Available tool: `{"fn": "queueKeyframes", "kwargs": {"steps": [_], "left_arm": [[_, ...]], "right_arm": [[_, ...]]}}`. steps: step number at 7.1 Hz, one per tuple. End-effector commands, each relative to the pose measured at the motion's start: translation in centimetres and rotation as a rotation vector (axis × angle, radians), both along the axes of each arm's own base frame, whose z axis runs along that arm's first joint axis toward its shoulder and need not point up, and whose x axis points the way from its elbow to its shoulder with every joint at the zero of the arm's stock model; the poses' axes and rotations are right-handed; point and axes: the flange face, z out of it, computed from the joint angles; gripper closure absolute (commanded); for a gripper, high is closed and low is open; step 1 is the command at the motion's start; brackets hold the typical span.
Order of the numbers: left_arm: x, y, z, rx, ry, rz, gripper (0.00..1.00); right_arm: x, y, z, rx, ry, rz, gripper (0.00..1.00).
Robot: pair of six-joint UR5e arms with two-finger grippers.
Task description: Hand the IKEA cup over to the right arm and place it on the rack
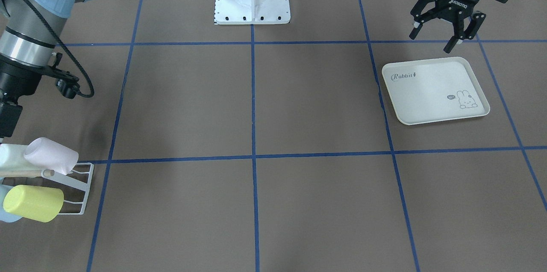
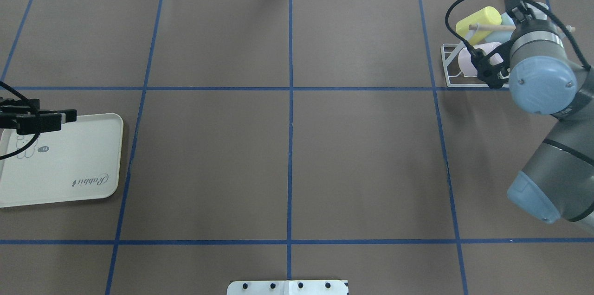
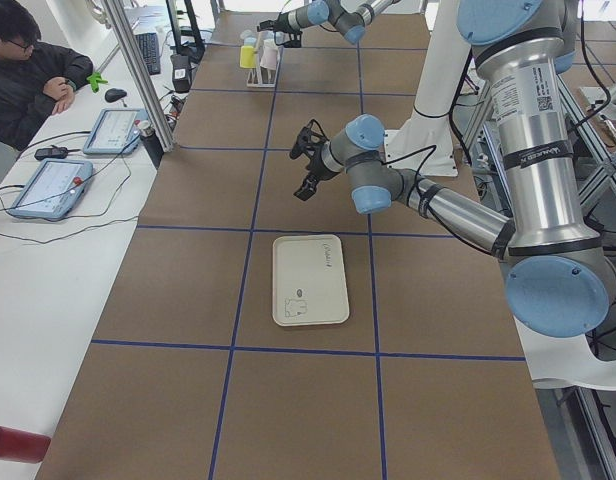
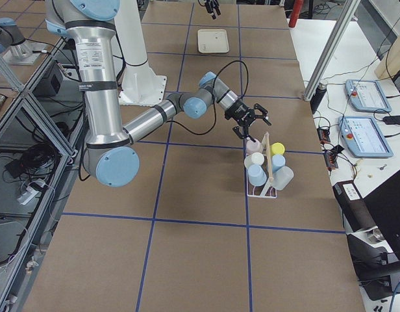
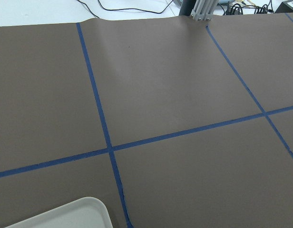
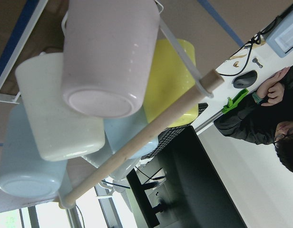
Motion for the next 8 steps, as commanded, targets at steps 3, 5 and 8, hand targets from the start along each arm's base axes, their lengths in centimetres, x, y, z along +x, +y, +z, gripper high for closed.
{"fn": "queueKeyframes", "kwargs": {"steps": [3,5,8], "left_arm": [[0.0,0.0,0.1,0.002,-0.004,0.002,0.00],[-0.1,0.1,0.6,-0.001,-0.018,0.006,0.00],[0.0,0.5,1.4,0.063,-0.079,0.099,0.00]], "right_arm": [[14.8,-1.2,5.2,-0.168,-0.106,0.185,0.01],[22.1,-0.5,8.1,-0.273,-0.210,0.265,0.01],[30.9,3.2,16.6,-0.499,-0.590,0.603,0.01]]}}
